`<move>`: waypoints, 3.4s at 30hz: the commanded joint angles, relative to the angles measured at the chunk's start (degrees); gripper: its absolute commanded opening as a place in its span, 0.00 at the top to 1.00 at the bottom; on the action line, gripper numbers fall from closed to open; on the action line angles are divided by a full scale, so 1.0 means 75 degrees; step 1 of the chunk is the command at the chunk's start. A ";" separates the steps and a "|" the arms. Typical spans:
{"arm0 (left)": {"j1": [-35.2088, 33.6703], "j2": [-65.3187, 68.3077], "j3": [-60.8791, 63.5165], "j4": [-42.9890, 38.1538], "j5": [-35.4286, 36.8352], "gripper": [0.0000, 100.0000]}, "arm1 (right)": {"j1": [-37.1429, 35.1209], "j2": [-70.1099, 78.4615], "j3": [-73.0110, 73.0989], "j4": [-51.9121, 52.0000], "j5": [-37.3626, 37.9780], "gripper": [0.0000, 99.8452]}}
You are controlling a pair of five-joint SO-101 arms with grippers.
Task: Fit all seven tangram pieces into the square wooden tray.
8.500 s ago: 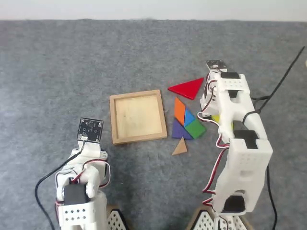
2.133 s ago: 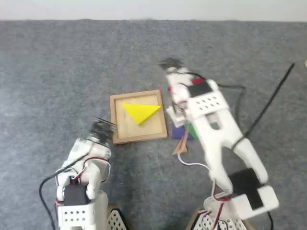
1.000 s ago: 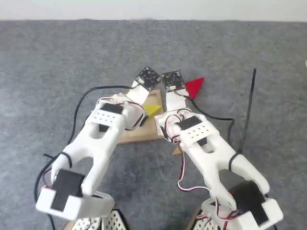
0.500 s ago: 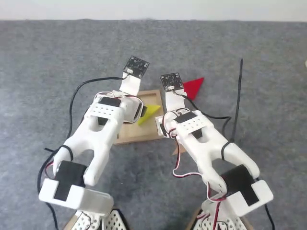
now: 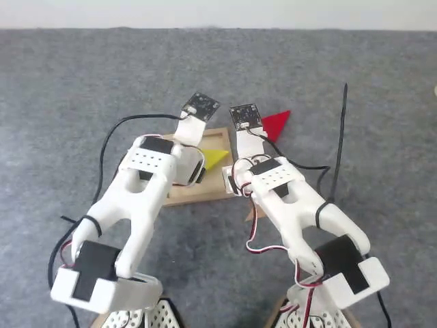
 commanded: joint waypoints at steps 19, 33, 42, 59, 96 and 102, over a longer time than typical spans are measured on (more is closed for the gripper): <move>0.0082 0.1758 -0.1717 -0.0211 0.2157 0.89 | 0.0135 -0.0029 -0.0352 0.0158 -0.0023 0.99; -0.0281 0.2180 -0.2491 -0.0821 0.2626 0.89 | 0.0088 -0.0029 -0.0352 0.0158 -0.0012 0.99; -0.0903 -0.0762 -0.0733 -0.0879 0.1770 0.89 | 0.0076 -0.0041 -0.0352 0.0158 0.0762 0.99; -0.2661 -0.3704 0.2831 -0.1946 0.1700 0.80 | 0.1342 -0.3909 -0.0316 0.2374 0.2028 0.95; -0.2086 -0.3716 0.3100 -0.2110 0.1934 0.80 | 0.1870 0.7519 -1.3867 0.7332 -0.6259 0.73; -0.2086 -0.3739 0.3136 -0.2110 0.1969 0.80 | 0.1788 0.8621 -1.5519 0.7519 -0.6658 0.72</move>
